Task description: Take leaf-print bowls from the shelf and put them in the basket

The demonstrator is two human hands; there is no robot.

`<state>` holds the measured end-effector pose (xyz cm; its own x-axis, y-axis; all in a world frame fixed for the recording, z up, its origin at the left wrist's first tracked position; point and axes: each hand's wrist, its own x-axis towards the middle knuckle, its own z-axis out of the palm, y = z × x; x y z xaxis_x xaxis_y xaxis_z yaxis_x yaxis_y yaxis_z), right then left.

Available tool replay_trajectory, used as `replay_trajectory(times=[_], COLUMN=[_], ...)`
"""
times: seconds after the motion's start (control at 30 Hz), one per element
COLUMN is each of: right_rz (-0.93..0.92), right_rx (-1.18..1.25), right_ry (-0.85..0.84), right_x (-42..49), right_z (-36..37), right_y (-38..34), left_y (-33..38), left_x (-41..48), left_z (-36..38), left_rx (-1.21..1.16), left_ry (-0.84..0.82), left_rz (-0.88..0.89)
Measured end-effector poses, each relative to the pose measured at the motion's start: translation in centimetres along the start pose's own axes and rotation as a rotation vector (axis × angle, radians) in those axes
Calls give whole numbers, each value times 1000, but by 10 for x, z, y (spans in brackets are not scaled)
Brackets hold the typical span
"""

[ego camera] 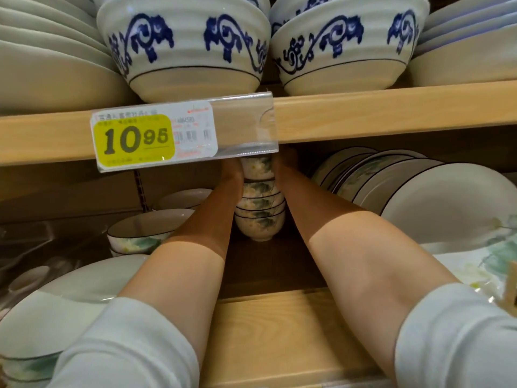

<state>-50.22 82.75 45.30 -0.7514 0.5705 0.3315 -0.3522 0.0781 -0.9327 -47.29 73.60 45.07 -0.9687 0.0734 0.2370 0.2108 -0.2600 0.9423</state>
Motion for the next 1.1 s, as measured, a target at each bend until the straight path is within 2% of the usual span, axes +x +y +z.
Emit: replay_trajectory(times=[0.13, 0.27, 0.67, 0.97, 1.1], right_rz=[92, 114, 136, 185, 173], right_rx=[-63, -81, -196, 0, 0], right_ry=[-23, -42, -39, 30, 74], right_x=[0, -1, 2, -5, -14], right_z=[0, 0, 2, 3, -2], right_y=[12, 20, 33, 33, 31], left_y=[-14, -22, -46, -46, -46], left_x=[9, 7, 16, 13, -1], left_z=[-6, -9, -13, -9, -8], left_rx=[-75, -79, 62, -76, -140], left_ry=[117, 72, 156, 207, 241], left_rz=[19, 4, -18, -28, -5])
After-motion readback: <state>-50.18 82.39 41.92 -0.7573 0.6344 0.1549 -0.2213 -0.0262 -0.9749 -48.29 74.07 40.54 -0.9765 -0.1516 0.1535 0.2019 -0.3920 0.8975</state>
